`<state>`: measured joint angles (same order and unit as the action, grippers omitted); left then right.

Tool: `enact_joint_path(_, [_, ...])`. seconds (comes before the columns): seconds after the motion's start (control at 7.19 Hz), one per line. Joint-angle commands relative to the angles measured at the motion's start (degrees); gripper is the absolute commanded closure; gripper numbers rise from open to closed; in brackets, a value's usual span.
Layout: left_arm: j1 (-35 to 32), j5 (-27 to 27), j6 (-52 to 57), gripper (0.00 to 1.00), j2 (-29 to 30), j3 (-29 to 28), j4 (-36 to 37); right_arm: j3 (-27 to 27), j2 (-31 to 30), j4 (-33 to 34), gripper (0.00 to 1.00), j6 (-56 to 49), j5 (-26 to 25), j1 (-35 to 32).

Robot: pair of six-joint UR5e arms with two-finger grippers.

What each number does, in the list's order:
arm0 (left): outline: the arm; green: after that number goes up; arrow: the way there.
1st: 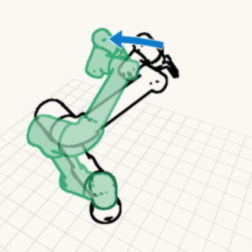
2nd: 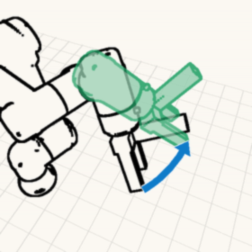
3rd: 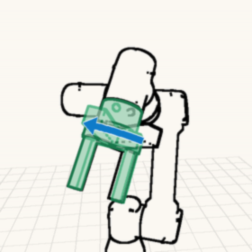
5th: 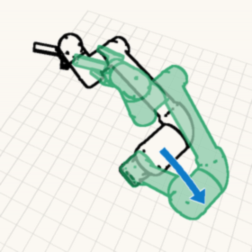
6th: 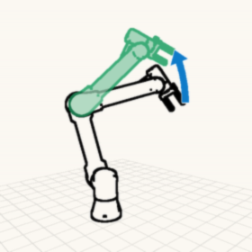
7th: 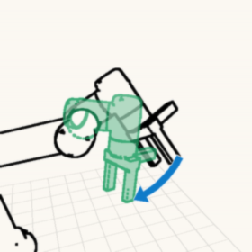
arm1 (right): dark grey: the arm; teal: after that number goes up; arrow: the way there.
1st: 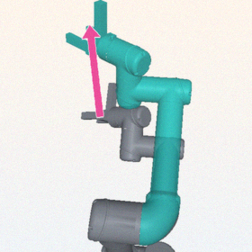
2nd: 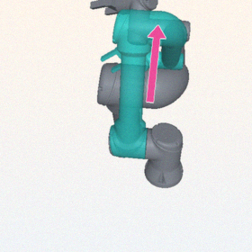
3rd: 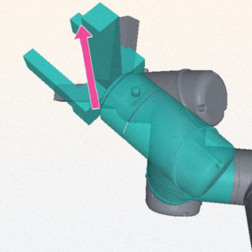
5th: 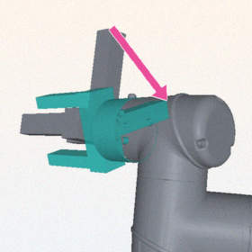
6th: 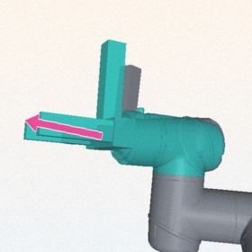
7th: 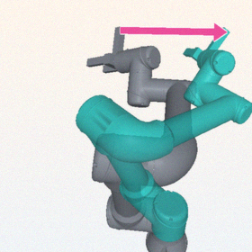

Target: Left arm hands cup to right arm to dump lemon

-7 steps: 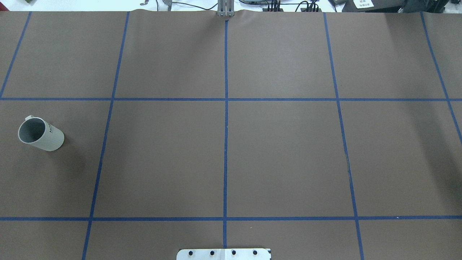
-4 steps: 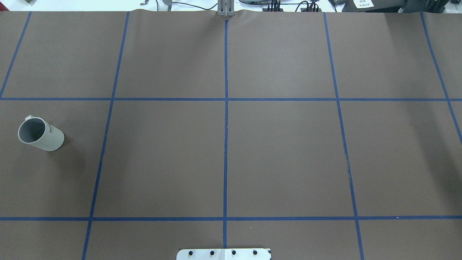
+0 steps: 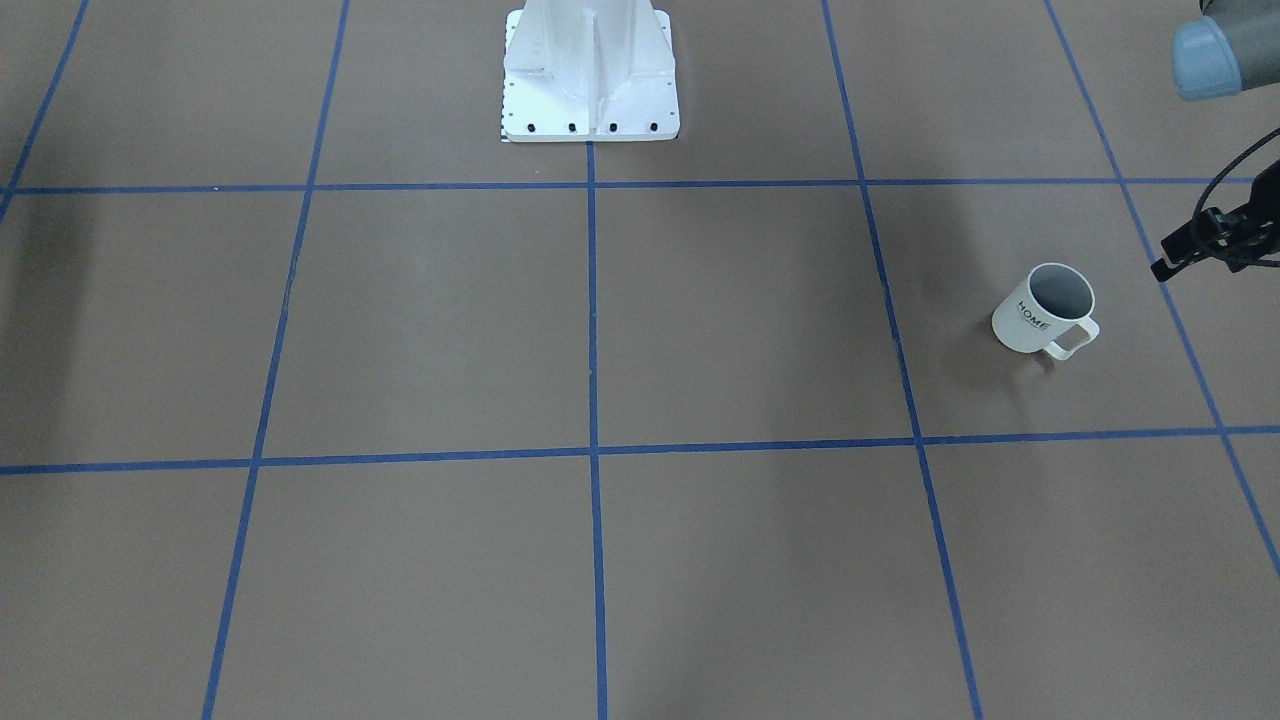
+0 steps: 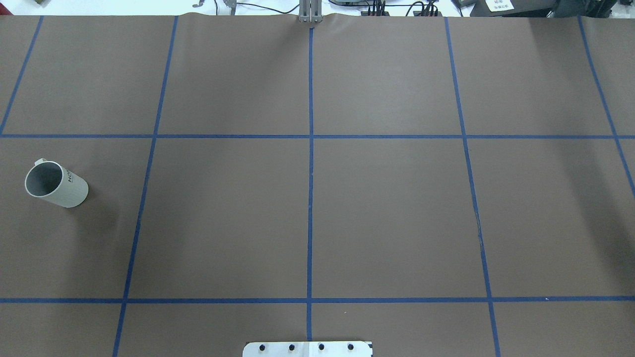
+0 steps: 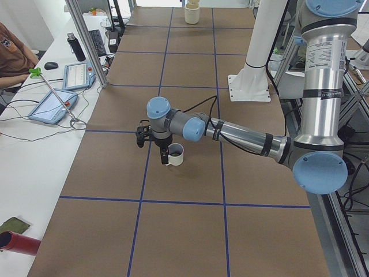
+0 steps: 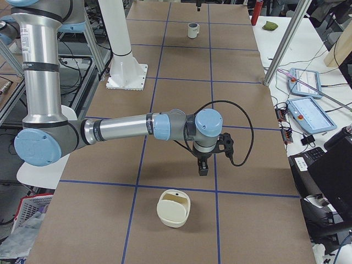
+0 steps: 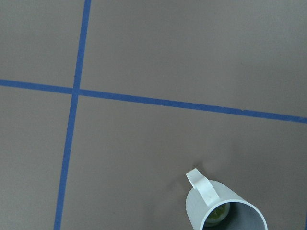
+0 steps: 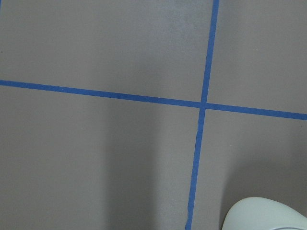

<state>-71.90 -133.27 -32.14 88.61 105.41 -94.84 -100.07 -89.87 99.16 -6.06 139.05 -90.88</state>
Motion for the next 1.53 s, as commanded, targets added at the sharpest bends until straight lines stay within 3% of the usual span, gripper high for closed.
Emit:
enact_joint_path(0.0, [4.8, 1.4, -1.2, 0.00, -0.2, -0.6, -2.5, 0.0, 0.0, 0.0, 0.00, 0.0, 0.2, 0.0])
enact_joint_path(0.56, [9.2, 3.1, -1.2, 0.00, 1.4, -2.9, -3.0, 0.0, 0.1, 0.0, 0.00, 0.0, 0.2, 0.0])
enact_joint_path(0.83, [10.2, 3.5, -1.2, 0.06, 1.7, -4.1, -3.1, 0.0, 0.1, 0.1, 0.00, 0.0, 0.1, 0.0])
enact_joint_path(1.11, [10.2, 3.5, -1.1, 0.06, 3.1, -9.7, -8.7, 0.0, 0.0, 0.1, 0.00, 0.0, 0.2, 0.0])
enact_joint_path(1.25, [10.2, 3.5, -1.4, 0.16, 3.3, -10.7, -11.0, 0.0, 0.0, 0.2, 0.00, 0.0, 0.2, 0.0])
enact_joint_path(1.39, [10.2, 3.2, -1.5, 0.38, 3.3, -10.6, -11.0, 0.0, 0.0, 0.2, 0.00, 0.0, 0.1, 0.0])
